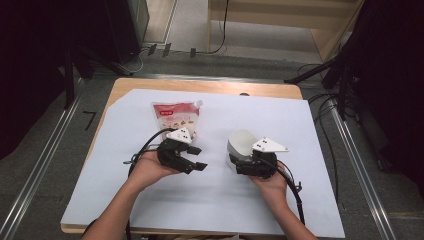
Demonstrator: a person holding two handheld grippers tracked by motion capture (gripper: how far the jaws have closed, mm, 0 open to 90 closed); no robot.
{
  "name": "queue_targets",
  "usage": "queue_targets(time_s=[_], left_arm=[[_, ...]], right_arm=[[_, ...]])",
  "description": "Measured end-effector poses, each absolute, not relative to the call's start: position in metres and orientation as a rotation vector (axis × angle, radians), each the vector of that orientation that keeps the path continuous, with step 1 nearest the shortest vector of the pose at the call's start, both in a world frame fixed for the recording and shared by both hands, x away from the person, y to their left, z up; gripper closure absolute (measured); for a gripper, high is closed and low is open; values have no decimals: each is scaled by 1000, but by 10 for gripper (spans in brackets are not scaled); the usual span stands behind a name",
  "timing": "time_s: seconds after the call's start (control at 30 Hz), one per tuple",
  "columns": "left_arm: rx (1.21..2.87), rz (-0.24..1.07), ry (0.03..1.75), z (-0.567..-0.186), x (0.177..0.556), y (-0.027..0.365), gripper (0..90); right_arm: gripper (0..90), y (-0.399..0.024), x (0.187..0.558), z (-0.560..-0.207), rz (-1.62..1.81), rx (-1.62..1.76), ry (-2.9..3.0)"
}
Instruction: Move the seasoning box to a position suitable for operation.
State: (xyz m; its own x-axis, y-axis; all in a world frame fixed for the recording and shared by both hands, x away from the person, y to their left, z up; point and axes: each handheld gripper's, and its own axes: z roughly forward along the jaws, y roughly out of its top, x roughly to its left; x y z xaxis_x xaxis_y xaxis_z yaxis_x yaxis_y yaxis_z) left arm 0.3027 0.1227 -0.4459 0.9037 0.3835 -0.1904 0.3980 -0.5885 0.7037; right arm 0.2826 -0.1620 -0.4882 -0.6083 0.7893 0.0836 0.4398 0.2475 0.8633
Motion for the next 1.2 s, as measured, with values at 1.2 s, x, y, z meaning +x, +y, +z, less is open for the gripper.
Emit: queue_targets(time_s=[1.2], left_arm=[[2270,-31,564,-446,310,116,394]], right_arm=[[121,-182,269,-475,1314,1193,2277]])
